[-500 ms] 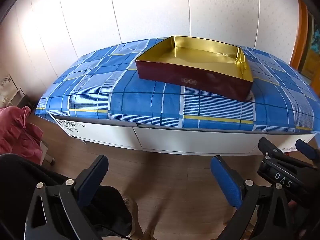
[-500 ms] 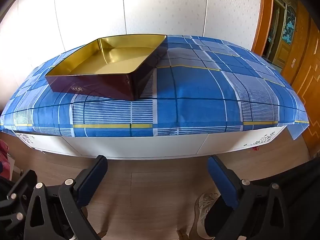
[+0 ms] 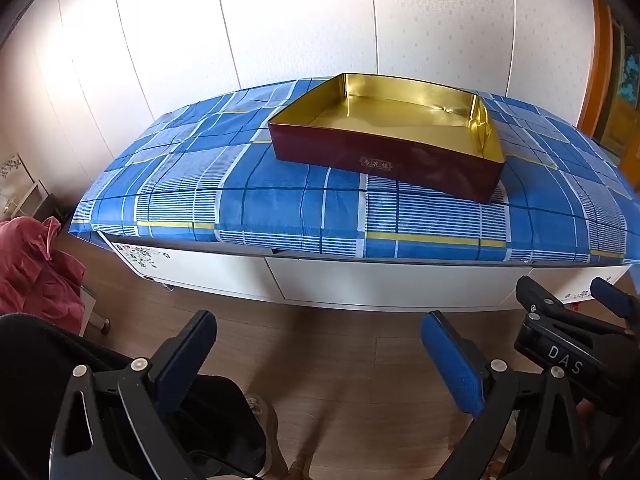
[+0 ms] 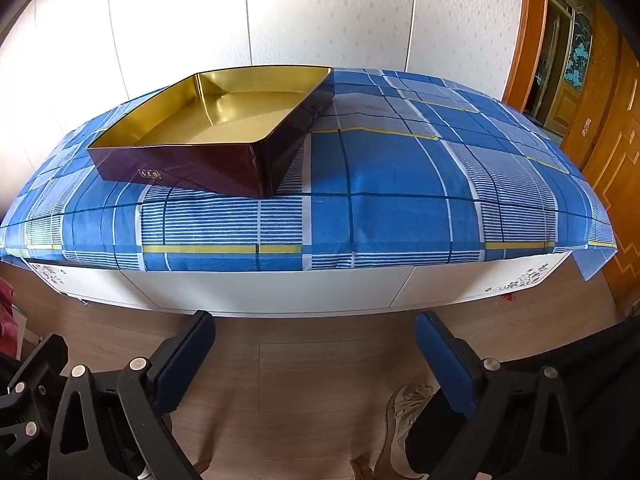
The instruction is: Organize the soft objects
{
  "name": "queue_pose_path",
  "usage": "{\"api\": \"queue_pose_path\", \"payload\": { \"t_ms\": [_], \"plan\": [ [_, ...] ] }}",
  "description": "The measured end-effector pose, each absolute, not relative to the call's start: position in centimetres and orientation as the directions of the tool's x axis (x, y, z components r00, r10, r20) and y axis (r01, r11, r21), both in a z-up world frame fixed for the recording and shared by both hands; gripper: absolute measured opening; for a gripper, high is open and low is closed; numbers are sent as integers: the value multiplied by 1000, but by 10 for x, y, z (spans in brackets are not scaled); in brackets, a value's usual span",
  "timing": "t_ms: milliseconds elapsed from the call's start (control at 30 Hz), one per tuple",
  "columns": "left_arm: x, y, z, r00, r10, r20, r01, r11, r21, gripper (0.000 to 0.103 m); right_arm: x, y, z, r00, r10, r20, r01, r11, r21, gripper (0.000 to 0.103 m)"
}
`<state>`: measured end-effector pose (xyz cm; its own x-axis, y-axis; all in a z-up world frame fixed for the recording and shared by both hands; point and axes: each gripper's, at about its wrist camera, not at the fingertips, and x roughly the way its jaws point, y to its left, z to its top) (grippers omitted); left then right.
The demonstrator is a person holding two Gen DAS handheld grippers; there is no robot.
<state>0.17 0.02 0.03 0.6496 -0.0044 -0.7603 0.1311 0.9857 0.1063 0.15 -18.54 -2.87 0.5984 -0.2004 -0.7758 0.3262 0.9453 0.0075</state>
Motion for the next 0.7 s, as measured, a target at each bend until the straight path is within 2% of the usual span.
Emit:
{"api": "queue_pose_path", "payload": {
  "t_ms": [700],
  "plan": [
    [3,3,-2,643,-6,-766,134,985,104,103,3,-184,-30,593,-196,-781,325,946,9,101]
  ]
}}
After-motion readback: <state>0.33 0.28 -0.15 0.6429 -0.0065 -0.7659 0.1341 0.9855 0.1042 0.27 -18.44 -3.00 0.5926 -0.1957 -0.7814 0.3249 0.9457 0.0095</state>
